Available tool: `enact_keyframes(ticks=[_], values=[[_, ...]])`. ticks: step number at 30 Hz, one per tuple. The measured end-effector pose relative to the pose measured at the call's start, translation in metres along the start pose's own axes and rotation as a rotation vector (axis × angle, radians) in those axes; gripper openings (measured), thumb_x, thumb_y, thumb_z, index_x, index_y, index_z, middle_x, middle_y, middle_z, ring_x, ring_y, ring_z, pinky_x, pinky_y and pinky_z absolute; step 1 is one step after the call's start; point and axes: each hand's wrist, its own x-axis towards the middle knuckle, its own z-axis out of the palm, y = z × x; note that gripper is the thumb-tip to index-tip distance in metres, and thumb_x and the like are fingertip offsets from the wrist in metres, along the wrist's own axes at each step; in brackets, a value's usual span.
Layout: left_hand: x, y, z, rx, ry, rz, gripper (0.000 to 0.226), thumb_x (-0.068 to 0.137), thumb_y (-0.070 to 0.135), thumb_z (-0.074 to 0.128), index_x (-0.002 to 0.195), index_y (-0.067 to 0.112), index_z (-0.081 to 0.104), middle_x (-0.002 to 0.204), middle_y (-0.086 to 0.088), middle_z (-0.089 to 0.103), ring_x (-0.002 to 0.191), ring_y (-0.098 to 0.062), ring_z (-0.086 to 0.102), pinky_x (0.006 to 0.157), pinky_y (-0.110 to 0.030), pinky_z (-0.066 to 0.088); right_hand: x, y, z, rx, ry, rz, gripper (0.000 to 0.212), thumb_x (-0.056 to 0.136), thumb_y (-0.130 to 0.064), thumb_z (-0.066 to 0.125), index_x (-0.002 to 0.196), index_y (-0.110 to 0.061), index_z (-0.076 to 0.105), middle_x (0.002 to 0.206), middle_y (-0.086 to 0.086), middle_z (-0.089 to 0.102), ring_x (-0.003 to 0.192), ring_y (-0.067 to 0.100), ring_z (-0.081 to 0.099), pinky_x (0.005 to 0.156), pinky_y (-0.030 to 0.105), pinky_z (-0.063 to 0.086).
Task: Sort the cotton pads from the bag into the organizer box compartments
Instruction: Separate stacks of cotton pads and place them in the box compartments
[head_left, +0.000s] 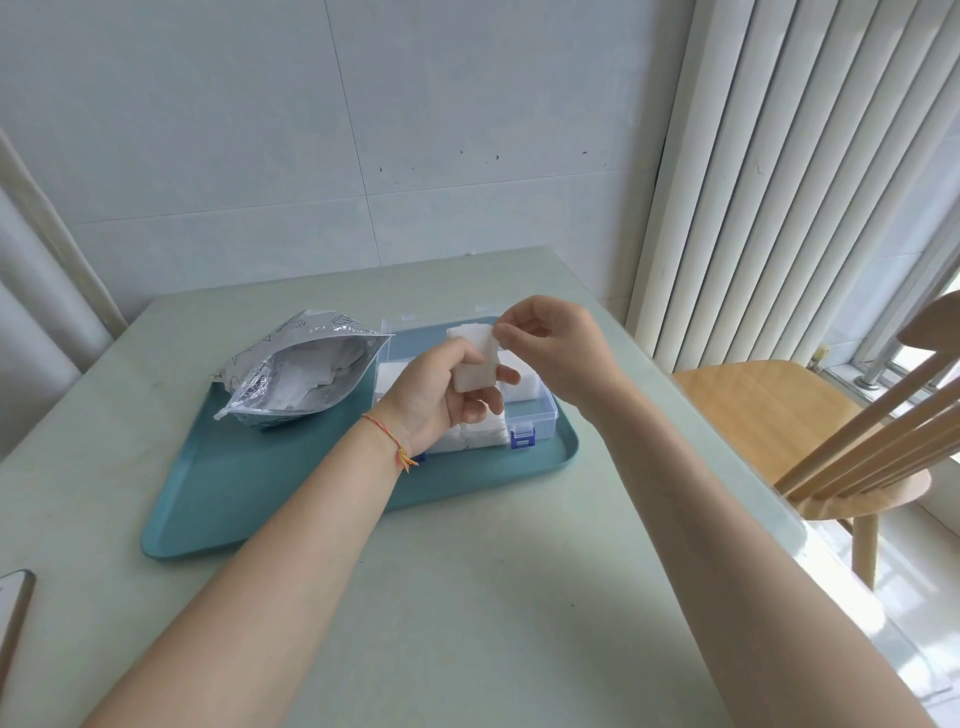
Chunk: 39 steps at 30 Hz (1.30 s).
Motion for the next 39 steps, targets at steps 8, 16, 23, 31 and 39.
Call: enact_keyframes(ticks=[8,16,23,31,39], values=[[0.001,-0.003,-0.006,0.031,0.049,-0.001,0.039,0.1,0.02,0.031,0.12,0.006,0.061,0.095,-0.018,0.069,0.077,-0.033,0.069,0.05,-0.027,0.047,-0.001,-0.002,0.007,0.021,-0.009,0.054,0.007,0.087,-0.016,0.068,0.08,-0.016,0.067,0.073,-0.003,0.068,0.064,0.008,0.06,0.062,0.021,0.048],[0.003,-0.007,-0.013,-0.041,0.278,0.033,0.012,0.095,0.013,0.059,0.089,0.008,0.069,0.076,-0.007,0.069,0.067,-0.017,0.066,0.049,-0.022,0.05,0.0,0.003,0.003,0.195,-0.025,0.229,0.006,0.089,-0.008,0.06,0.085,-0.005,0.064,0.071,0.005,0.066,0.061,0.014,0.063,0.059,0.025,0.049],[0.008,-0.006,-0.017,-0.162,0.408,-0.029,0.007,0.093,0.005,0.06,0.092,-0.001,0.064,0.081,-0.016,0.069,0.057,-0.019,0.069,0.049,-0.023,0.054,0.001,0.004,-0.003,0.309,0.109,0.249,0.008,0.083,-0.006,0.051,0.079,-0.006,0.058,0.073,0.012,0.063,0.06,0.02,0.059,0.056,0.03,0.046],[0.0,-0.001,-0.015,0.023,0.13,-0.048,0.019,0.094,-0.003,0.054,0.099,0.004,0.071,0.085,-0.007,0.075,0.073,-0.017,0.072,0.063,-0.023,0.058,-0.005,0.004,-0.004,0.148,-0.135,0.232,0.012,0.087,-0.015,0.066,0.091,-0.004,0.068,0.083,0.005,0.056,0.077,0.015,0.047,0.066,0.028,0.038],[-0.005,0.005,-0.01,-0.131,0.081,-0.128,0.026,0.096,0.004,0.045,0.105,-0.003,0.068,0.1,-0.018,0.073,0.087,-0.027,0.072,0.074,-0.031,0.061,-0.003,0.006,-0.002,0.114,-0.063,0.244,0.005,0.087,-0.013,0.063,0.088,-0.009,0.061,0.083,0.008,0.065,0.075,0.015,0.058,0.061,0.025,0.043]])
